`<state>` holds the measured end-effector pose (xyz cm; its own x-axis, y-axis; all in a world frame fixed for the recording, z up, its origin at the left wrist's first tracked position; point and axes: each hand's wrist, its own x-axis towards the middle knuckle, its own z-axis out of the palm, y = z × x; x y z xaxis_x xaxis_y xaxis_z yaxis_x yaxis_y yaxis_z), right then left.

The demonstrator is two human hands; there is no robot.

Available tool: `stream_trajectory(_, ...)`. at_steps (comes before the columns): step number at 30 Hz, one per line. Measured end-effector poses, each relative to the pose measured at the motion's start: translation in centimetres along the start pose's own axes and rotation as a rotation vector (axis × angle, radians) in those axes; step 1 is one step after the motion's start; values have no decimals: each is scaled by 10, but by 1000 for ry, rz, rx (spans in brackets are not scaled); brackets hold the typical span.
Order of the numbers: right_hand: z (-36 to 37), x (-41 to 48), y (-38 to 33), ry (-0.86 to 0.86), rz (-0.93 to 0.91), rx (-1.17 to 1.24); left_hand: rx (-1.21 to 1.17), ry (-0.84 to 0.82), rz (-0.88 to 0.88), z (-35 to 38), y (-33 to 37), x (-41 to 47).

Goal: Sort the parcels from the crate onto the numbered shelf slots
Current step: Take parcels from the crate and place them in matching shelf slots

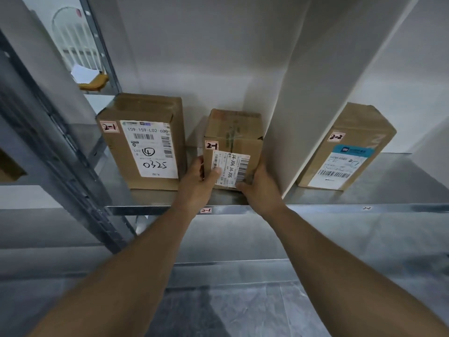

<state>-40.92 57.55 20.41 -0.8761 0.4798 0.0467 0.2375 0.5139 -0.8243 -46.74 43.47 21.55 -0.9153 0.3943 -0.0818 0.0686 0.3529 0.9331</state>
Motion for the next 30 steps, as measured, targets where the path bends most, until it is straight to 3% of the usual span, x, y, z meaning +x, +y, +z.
stream_trajectory(10,3,-7,5,76,14,-57,-44,-37,20,0,-10,2)
stream_trajectory(19,-19,-81,-16,103,-59,-210,-47,155,21,-4,-8,-78)
stream_trajectory(30,-28,-180,-19,-329,-357,-452,320,430,-126,-3,-44,-241)
